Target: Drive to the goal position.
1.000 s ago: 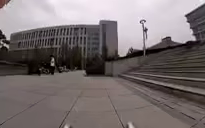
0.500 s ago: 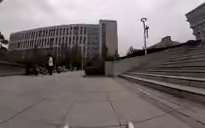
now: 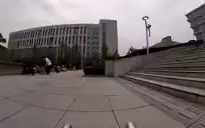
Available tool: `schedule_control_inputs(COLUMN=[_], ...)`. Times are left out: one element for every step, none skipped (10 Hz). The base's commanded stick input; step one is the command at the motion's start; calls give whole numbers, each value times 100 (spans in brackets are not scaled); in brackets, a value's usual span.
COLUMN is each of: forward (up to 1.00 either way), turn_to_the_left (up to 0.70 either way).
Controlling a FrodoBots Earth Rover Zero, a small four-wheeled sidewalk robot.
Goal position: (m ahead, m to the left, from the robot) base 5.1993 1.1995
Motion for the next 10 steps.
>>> schedule_control_inputs(forward=[70,70,70,70,70,70,70,70,70,70], turn_to_the_left=[0,0,0,0,0,0,0,0,0,0])
